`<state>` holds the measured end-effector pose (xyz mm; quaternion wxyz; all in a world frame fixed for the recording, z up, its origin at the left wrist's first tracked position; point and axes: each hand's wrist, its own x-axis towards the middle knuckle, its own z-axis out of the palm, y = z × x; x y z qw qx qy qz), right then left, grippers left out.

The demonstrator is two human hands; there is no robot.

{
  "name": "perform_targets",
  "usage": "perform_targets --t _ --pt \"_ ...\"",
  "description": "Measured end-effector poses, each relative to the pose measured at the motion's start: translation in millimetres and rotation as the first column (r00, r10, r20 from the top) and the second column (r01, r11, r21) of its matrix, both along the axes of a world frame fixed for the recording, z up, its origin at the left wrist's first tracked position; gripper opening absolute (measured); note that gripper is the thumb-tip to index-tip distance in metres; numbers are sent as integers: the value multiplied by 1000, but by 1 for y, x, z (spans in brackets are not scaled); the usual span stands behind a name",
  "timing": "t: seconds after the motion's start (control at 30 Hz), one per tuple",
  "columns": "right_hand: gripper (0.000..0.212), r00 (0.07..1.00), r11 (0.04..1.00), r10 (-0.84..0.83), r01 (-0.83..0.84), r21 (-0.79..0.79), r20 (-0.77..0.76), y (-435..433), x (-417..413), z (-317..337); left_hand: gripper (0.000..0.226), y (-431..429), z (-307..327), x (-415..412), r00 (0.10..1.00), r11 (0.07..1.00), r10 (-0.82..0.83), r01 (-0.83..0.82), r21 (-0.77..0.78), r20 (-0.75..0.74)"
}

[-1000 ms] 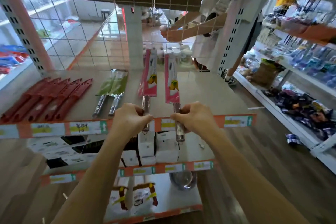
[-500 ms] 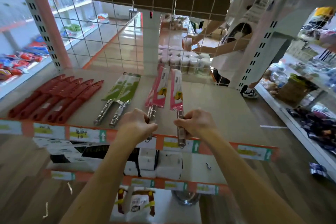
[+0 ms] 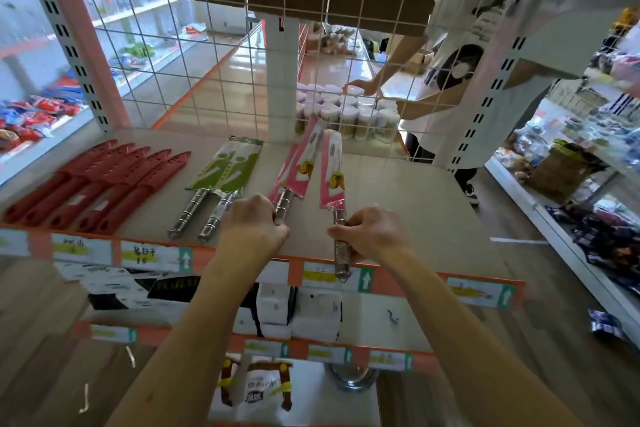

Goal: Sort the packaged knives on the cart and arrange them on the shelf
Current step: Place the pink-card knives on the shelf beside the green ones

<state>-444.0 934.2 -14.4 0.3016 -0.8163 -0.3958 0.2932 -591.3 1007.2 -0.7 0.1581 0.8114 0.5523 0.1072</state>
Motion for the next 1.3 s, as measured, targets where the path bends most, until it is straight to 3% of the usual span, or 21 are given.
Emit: perform_targets --t 0.2,0.53,0.77,1.3 --pt "22 1000 1000 3 -3 17 -7 3 2 -2 17 2 -3 1 999 992 20 -16 124 -27" --pt "24 1000 1000 -8 8 29 -5 7 9 -9 28 -7 -16 11 998 984 8 -19 178 64" --pt "27 1000 999 -1 2 39 -6 4 20 -14 39 -18 -29 22 997 991 -82 83 105 -9" --pt "33 999 999 -29 29 29 14 1 26 -14 17 -6 -21 36 984 989 -145 144 21 103"
